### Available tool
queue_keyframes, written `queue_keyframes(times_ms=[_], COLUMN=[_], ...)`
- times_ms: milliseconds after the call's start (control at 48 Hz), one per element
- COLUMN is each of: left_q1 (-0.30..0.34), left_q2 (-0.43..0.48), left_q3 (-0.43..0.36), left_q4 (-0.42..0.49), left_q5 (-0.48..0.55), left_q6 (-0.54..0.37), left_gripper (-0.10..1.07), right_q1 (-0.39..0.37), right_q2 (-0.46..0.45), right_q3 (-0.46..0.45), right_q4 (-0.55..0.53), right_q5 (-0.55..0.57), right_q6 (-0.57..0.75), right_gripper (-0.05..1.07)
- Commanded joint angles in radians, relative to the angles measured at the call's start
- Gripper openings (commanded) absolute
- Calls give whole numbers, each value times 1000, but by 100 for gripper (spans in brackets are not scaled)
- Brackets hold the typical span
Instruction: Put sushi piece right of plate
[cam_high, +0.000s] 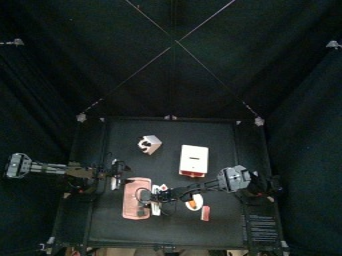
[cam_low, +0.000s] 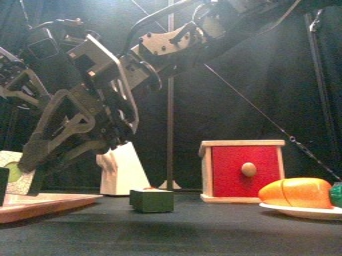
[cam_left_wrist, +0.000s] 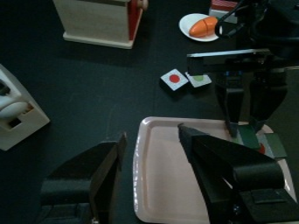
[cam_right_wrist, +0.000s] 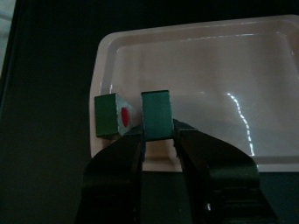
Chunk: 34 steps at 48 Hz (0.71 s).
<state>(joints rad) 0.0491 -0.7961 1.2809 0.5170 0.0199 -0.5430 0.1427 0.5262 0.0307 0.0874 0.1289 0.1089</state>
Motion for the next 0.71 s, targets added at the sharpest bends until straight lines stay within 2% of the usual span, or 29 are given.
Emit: queue_keyframes(times_ms=[0,83,354,500,688], left_q1=[2,2,2,2,3], left_q2=[2,3,3,3,3], left_q3=[-12,-12,-9,-9,-9], left_q4=[0,0,0,0,0], left_q5=[-6,-6,-6,-8,-8], left_q6=[2,2,2,0,-2], left_gripper=[87,87,87,87,87], right_q1=[-6,-8,-43,-55,-75], right_q2=[-84,-121,-293,-365,-442], right_q3=[11,55,308,433,538], right_q4=[15,31,86,110,140], right_q5=[-37,-69,-213,-227,-230], right_q6=[-2,-2,-3,-3,-3], right_gripper=[59,59,59,59,59])
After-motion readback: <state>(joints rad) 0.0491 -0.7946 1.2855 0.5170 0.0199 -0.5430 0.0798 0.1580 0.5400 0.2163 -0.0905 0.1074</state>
